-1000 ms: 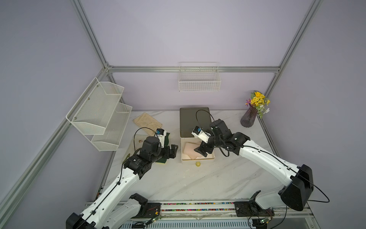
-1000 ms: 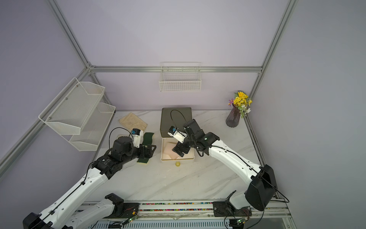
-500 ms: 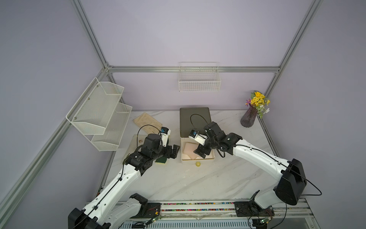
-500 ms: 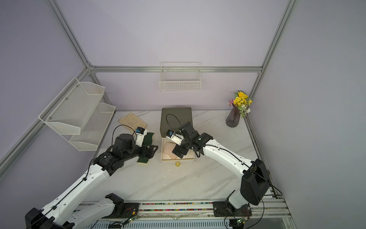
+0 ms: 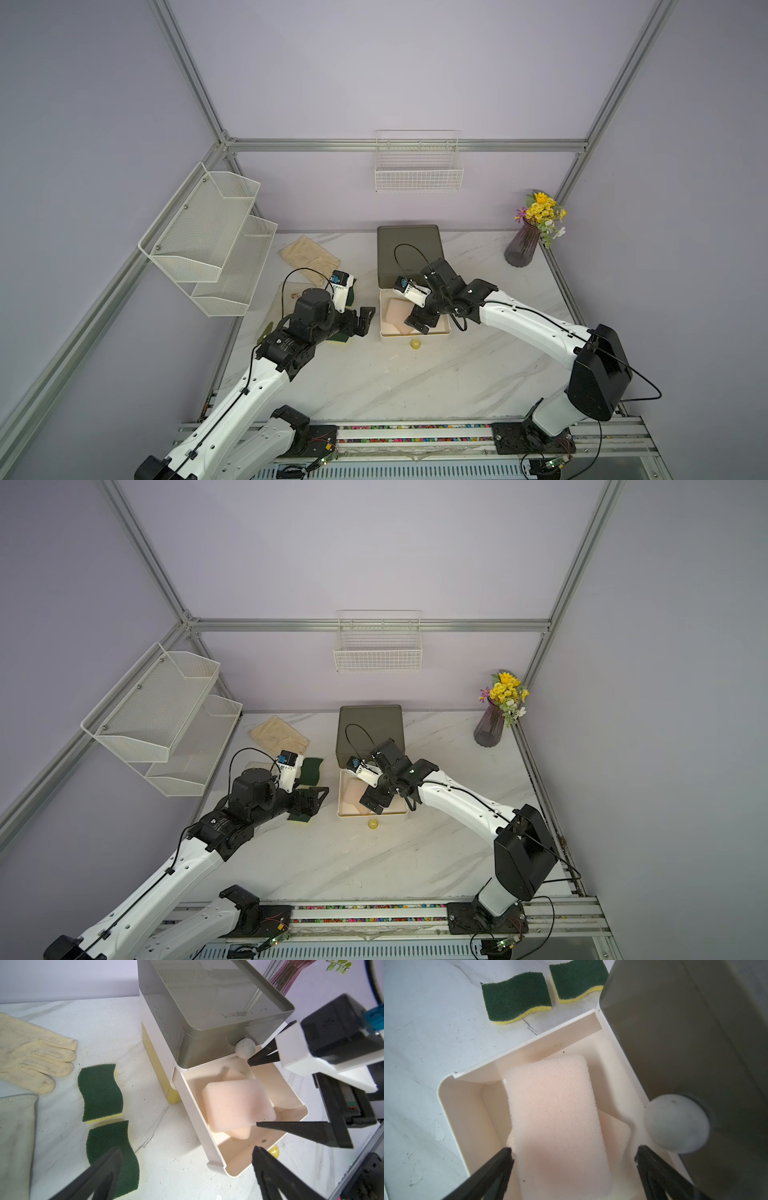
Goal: Take the sponge out of the drawer
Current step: Pick up the sponge from the drawer.
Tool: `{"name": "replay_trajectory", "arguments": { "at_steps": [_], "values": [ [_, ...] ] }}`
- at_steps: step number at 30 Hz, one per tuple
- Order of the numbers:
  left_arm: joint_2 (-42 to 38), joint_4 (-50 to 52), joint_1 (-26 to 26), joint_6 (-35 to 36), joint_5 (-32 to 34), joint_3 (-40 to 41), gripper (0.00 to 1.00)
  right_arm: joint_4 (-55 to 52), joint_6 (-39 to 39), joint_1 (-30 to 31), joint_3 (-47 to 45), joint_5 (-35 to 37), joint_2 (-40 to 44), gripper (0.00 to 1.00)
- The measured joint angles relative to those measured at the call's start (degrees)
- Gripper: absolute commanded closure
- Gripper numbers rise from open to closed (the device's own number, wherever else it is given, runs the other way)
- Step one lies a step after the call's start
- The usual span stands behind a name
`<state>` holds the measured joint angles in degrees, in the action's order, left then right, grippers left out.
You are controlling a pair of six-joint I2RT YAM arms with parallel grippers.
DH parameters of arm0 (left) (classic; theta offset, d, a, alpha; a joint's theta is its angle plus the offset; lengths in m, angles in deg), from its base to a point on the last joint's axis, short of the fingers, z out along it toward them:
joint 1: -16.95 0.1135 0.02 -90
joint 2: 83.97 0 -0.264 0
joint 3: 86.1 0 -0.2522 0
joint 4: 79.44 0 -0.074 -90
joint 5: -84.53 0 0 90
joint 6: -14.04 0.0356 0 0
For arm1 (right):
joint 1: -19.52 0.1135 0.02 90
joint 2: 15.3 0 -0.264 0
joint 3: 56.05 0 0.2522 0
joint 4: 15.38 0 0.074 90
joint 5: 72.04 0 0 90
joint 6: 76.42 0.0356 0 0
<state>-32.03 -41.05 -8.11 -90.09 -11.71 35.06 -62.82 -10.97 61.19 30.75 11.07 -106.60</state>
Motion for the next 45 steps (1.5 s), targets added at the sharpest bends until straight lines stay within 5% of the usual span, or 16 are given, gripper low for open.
{"name": "replay_trajectory", "arguments": {
  "at_steps": [13, 29, 34, 45],
  "values": [
    [2.0, -0.6, 0.0, -0.3, -2.5, 0.0, 0.00, 1.2, 0.0, 0.5, 0.0, -0.7, -2.7, 0.04],
    [2.2, -0.7, 0.1, -0.3, -1.9, 0.0, 0.00, 3.1, 0.3, 1.3, 0.0, 0.6, -4.2, 0.21],
    [2.2, -0.6, 0.2, -0.3, -1.8, 0.0, 0.00, 3.9, 0.3, 1.4, 0.0, 0.4, -4.2, 0.34],
    [2.2, -0.1, 0.2, -0.3, -0.9, 0.0, 0.00, 4.2, 1.0, 1.5, 0.0, -1.0, -3.1, 0.35]
  ]
}}
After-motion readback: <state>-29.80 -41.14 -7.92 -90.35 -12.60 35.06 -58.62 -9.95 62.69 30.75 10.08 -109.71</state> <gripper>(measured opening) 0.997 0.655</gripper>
